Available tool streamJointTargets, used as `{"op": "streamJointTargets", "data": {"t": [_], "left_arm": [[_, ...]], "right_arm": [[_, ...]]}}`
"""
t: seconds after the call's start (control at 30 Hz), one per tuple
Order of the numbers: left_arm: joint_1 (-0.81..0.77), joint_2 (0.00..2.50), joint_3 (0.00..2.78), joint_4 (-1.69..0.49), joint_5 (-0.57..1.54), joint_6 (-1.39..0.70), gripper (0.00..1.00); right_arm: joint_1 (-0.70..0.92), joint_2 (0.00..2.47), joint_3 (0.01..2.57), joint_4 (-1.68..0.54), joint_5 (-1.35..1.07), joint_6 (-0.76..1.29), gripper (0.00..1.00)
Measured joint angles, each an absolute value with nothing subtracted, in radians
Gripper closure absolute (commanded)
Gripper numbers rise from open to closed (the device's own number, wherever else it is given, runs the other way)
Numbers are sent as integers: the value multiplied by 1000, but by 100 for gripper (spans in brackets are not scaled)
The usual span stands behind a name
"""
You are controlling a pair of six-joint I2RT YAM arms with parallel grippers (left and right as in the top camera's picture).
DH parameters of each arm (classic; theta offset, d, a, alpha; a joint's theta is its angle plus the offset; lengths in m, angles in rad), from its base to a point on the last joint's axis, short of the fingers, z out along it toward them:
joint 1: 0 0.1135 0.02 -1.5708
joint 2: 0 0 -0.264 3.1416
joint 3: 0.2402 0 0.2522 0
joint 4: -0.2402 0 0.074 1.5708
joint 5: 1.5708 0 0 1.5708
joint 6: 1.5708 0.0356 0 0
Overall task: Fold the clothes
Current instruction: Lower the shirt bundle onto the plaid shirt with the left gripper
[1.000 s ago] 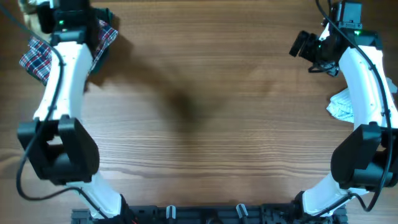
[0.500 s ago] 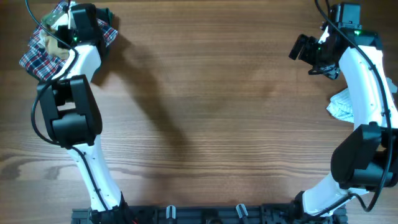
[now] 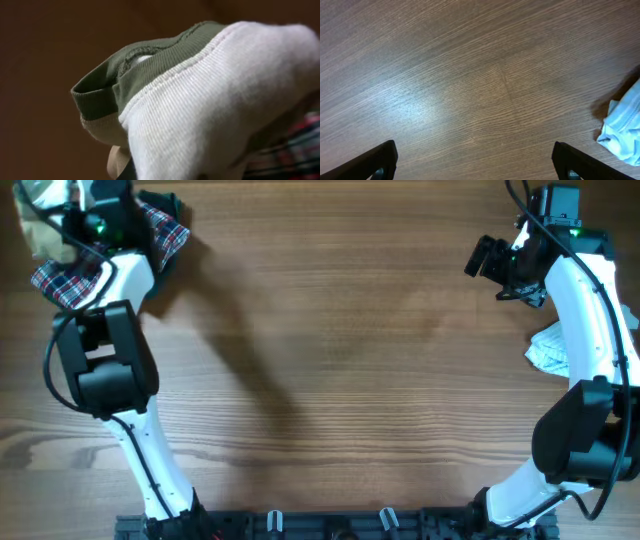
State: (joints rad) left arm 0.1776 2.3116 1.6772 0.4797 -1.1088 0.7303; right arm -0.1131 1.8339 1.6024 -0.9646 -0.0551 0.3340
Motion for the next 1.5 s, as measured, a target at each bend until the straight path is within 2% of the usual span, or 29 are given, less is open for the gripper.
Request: {"op": "streamJointTargets", "data": {"t": [0.13,0.3,0.47,0.6,0.77,0.8,0.87,0.9,0.93,0.97,1.0,1.43,1.47,1.5], "left_arm": [[202,2310,1677,474,-1126,767,96],[184,2297,1677,337,-1105,754,96],[120,2296,1677,251,-1043,695,96],[80,2296,1678,148,-980,609,90],[75,2293,1679,-21,-866,464,88],[75,2293,1679,-40,-848,440,81],[75,2292,1679,-76,-805,385,52],[73,2292,1679,-89,-788,376,48],[72,2292,1679,-100,-772,360,38],[71,2292,1679,-105,-760,350,15],[69,2291,1679,-105,-754,334,0],[-12,2182,1680,-10,-751,322,0],[-13,2145,1680,-36,-749,306,9],[-12,2099,1681,-81,-749,270,29]], "right_arm": [[-113,1834,1602,-964,-55,334,0],[-113,1834,1602,-965,-55,334,0],[-113,1834,1602,-965,-55,334,0],[-113,1834,1602,-978,-55,334,0],[-113,1834,1602,-985,-55,334,0],[-113,1834,1602,-986,-55,334,0],[-113,1834,1602,-987,-55,334,0],[-113,1834,1602,-987,-55,334,0],[-113,1834,1602,-988,-55,334,0],[-113,1834,1602,-990,-55,334,0],[-113,1834,1602,-992,-55,334,0],[-113,1834,1602,-1010,-56,334,0],[-113,1834,1602,-1010,-59,334,0],[-113,1834,1602,-1010,-61,334,0]]}}
